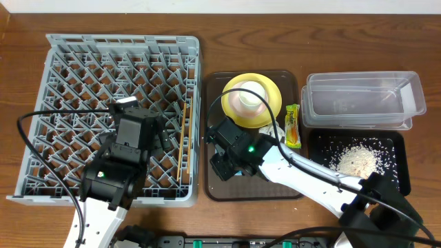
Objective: Sort waste into correct bins and load items into the dishwasher
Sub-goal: 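Carry the empty blue bowl back and set it on the brown tray, then move the right gripper to the white tissue and close on it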
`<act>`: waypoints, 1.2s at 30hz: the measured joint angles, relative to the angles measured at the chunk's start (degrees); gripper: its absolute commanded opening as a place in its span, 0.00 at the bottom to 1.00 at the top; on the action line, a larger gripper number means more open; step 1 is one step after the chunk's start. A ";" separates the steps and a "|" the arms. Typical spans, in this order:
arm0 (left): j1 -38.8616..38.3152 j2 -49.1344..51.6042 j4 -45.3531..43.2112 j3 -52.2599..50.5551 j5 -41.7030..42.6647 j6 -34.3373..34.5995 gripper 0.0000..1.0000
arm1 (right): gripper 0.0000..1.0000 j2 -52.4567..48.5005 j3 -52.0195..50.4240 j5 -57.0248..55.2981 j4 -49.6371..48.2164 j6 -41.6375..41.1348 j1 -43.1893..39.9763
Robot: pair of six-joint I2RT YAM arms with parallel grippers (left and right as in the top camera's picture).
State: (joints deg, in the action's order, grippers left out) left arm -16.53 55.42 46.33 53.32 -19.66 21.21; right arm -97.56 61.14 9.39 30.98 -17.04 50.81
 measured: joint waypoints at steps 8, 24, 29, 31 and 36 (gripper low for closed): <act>0.00 0.00 0.00 -0.02 0.00 0.00 0.94 | 0.56 2.29 1.09 3.06 2.60 -0.15 -1.53; 0.00 0.00 0.00 -0.02 0.00 0.00 0.94 | 0.55 11.43 4.44 1.75 16.13 2.73 -26.08; 0.00 0.00 0.00 -0.02 0.00 0.00 0.94 | 0.57 8.22 3.74 0.20 14.67 3.13 -27.80; 0.00 0.00 0.00 0.00 0.00 0.00 0.94 | 0.58 6.47 3.39 -0.22 13.68 3.21 -27.80; 0.00 0.00 -0.02 0.00 0.00 0.00 0.94 | 0.56 1.44 3.23 -3.13 12.31 2.99 -27.80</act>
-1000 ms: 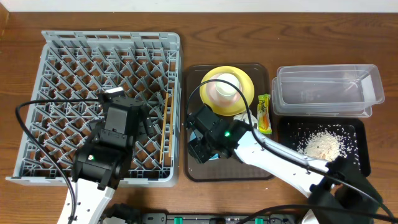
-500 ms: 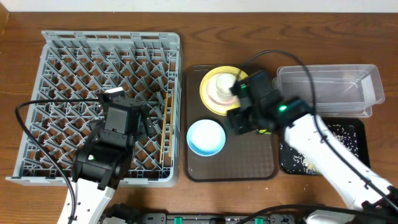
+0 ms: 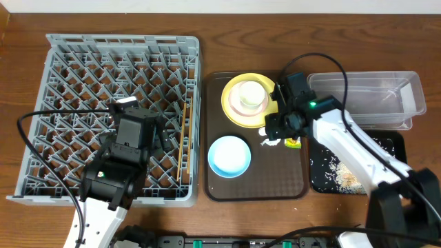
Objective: Sort waste into correct bins and load items into the dishwasher
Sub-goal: 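Move the right gripper to the white tissue and close on it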
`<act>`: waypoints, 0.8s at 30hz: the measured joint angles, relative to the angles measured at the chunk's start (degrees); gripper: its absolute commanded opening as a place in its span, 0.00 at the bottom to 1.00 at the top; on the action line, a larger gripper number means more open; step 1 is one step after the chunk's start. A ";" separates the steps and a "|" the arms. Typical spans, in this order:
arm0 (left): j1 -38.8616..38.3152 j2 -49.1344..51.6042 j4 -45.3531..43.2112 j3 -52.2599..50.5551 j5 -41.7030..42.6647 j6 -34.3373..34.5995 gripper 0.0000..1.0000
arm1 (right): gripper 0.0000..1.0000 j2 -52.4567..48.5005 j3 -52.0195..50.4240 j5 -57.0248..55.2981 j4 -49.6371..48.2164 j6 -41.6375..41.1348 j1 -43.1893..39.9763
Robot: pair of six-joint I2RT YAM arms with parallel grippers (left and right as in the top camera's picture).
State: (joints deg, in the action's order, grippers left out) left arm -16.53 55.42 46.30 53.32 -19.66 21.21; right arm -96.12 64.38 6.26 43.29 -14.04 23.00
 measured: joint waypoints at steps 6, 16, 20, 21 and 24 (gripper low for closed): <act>0.00 0.00 0.02 -0.02 0.00 0.00 0.94 | 0.55 -6.03 -0.07 -1.81 -2.01 -0.44 0.00; 0.00 0.00 0.02 0.00 0.00 0.00 0.94 | 0.52 -10.67 -0.09 -3.15 -4.44 -0.50 2.29; 0.00 0.00 0.02 -0.02 0.00 0.00 0.94 | 0.51 -10.67 -0.11 -3.98 -4.42 -0.50 3.69; 0.00 0.00 0.02 -0.02 0.00 0.00 0.94 | 0.49 -10.67 -0.09 -4.22 -4.33 -0.59 3.91; 0.00 0.00 0.02 0.00 0.00 0.00 0.94 | 0.38 -10.67 -0.11 -4.63 -4.07 -0.98 4.02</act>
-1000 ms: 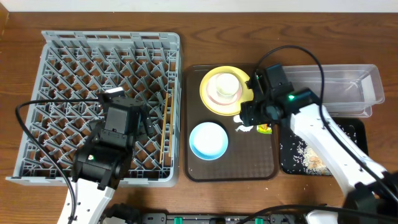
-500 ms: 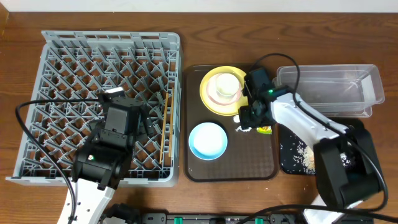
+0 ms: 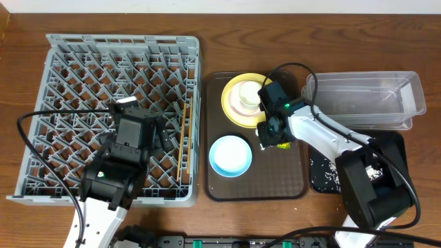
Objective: Sort waste into correct bins and load items into the dishwasher
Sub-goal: 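Move the right gripper to the white tissue and close on it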
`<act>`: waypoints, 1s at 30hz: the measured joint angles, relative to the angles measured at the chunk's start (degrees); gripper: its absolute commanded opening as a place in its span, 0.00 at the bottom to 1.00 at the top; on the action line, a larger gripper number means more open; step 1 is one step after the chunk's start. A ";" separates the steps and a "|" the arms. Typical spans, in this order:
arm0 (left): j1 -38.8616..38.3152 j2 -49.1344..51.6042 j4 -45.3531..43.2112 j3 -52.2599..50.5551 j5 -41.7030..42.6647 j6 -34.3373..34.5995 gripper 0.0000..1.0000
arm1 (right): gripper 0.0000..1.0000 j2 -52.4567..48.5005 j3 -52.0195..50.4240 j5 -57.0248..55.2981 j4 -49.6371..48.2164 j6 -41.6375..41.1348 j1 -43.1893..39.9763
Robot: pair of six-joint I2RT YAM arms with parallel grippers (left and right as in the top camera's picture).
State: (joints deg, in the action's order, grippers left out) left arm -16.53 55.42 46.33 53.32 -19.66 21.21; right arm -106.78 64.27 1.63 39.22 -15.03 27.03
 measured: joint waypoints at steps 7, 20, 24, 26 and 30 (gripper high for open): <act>0.00 0.00 0.00 -0.02 0.00 0.00 0.94 | 0.34 -0.02 0.00 -0.20 1.05 -0.46 0.00; 0.00 0.00 0.00 -0.02 0.00 0.00 0.94 | 0.47 2.84 -0.07 -0.42 7.30 -0.46 0.00; 0.00 0.00 0.00 0.00 0.00 0.00 0.94 | 0.54 7.34 -0.07 -1.64 6.84 -0.39 0.00; 0.00 0.00 0.00 0.00 0.00 0.00 0.94 | 0.56 9.03 -0.04 -2.12 6.47 -0.35 0.00; 0.00 0.00 0.00 -0.02 0.00 0.00 0.94 | 0.61 9.68 -0.07 -2.71 6.40 -0.28 0.00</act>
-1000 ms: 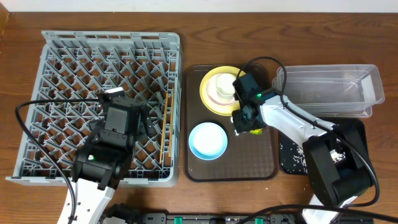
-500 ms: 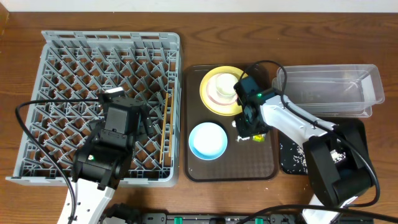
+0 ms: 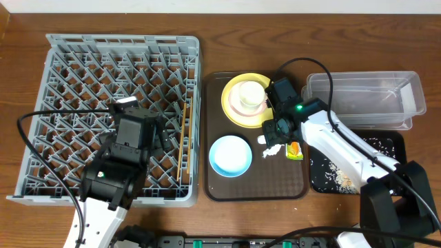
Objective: Sort waste into correct bins and load items into the dishwasher
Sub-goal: 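Move the right gripper to the white tissue and close on it, then carry the tissue into the clear plastic bin and open the gripper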
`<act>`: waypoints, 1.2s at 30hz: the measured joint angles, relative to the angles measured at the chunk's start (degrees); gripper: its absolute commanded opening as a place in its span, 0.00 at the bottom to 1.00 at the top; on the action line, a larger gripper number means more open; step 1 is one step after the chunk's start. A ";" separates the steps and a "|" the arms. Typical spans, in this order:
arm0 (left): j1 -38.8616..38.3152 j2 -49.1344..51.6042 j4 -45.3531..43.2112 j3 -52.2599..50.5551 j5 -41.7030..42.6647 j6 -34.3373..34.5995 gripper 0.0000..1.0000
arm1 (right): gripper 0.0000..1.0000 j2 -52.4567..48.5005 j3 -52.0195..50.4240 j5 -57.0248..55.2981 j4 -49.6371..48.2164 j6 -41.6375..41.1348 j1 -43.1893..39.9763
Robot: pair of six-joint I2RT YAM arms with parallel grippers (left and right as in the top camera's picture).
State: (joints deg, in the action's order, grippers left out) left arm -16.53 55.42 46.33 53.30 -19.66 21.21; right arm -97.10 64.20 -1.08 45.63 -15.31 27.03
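Note:
My right gripper (image 3: 275, 134) hangs low over the right side of the brown tray (image 3: 220, 189), its tips just above a crumpled white tissue (image 3: 270, 149); its jaws are hidden by the wrist. A yellow-green wrapper (image 3: 294, 150) lies beside it at the tray's right edge. On the tray are a yellow plate (image 3: 231, 110) carrying a cream cup (image 3: 249, 96), and a light blue bowl (image 3: 229, 155). The left gripper (image 3: 138, 134) stays over the grey dish rack (image 3: 62, 62), fingers hidden.
A pair of chopsticks (image 3: 182, 141) lies in the rack's right side. A clear plastic bin (image 3: 362, 96) stands at the back right. In front of it is a black bin (image 3: 386, 145) with white food scraps. The right arm's cable loops over the clear bin.
The right gripper has shifted a little to the right and back, uncovering the tissue and the wrapper, which it hid before. The left arm has not moved.
First the right gripper hung over the tray's front left, hiding the blue bowl, and the wrapper lay along the tray's right edge. Then it was at that edge by the wrapper and tissue. It stayed over them; now the wrapper lies slightly nearer the front.

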 measured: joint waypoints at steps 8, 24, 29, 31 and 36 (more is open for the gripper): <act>0.00 0.00 0.00 0.00 0.00 0.00 0.94 | 0.64 -0.72 -0.20 -0.24 -0.98 0.02 0.48; 0.00 0.00 0.00 0.00 0.00 0.00 0.94 | 0.51 -9.75 -0.22 -1.68 -3.89 0.02 4.35; 0.00 0.00 0.00 0.02 0.00 0.00 0.94 | 0.02 -9.92 -0.20 -1.79 -4.35 -0.09 4.57; 0.00 0.00 0.00 0.00 0.00 0.00 0.94 | 0.01 -9.94 -0.17 -2.23 -4.20 -0.37 4.72; 0.00 0.00 0.00 0.02 0.00 0.00 0.94 | 0.01 -9.84 0.26 -2.36 -1.75 -0.44 4.72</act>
State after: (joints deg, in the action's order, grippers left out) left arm -16.53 55.42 46.33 53.32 -19.66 21.21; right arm -106.94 64.47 -3.44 43.88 -15.75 31.75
